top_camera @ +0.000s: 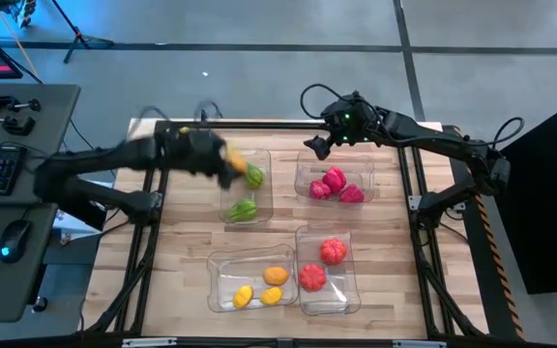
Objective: Sort produce into baskets
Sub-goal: Put the right lemon into the bottom left transparent bin, then put the yellow lemon into the bottom left transparent bin
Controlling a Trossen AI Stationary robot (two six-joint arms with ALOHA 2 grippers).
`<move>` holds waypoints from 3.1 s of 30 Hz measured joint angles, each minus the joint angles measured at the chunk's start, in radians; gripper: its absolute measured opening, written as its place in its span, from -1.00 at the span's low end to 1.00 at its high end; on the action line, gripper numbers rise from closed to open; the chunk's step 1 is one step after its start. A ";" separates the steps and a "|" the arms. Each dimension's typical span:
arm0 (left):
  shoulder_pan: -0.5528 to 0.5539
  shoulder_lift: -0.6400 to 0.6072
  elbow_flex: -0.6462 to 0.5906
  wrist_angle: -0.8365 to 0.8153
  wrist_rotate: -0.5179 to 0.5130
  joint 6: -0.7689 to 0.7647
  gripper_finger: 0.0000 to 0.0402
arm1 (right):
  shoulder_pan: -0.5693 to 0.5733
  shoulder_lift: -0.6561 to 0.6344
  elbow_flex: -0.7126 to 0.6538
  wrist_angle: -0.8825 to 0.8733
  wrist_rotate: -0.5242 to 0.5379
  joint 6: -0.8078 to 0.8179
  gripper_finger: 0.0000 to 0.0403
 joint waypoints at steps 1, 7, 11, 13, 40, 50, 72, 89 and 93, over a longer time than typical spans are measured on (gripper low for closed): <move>-0.072 0.001 -0.024 0.034 -0.001 -0.035 0.02 | 0.004 0.000 0.000 -0.013 -0.004 -0.016 0.87; -0.425 0.035 -0.179 0.328 -0.066 -0.289 0.02 | 0.027 0.000 0.000 -0.113 -0.073 -0.025 0.87; -0.576 0.075 -0.250 0.504 -0.137 -0.371 0.02 | 0.087 0.000 0.000 -0.144 -0.078 0.032 0.87; -0.626 0.098 -0.263 0.531 -0.168 -0.383 0.02 | 0.129 0.000 0.000 -0.145 -0.098 0.076 0.87; -0.734 0.328 -0.264 0.653 -0.244 -0.400 0.24 | 0.756 0.000 0.000 -0.140 0.317 0.664 0.87; -0.720 0.327 -0.264 0.684 -0.134 -0.417 0.73 | 0.749 0.000 0.000 -0.139 0.323 0.662 0.87; -0.062 -0.218 -0.155 0.030 -0.126 -0.142 0.77 | 0.543 -0.001 0.000 0.116 0.510 0.609 0.87; 0.611 0.053 -0.161 -0.038 -0.240 -0.117 0.77 | 0.044 -0.001 0.000 0.086 0.023 0.171 0.87; 0.638 0.052 -0.257 0.032 -0.320 -0.287 0.77 | -0.081 0.001 0.000 0.082 -0.069 0.086 0.87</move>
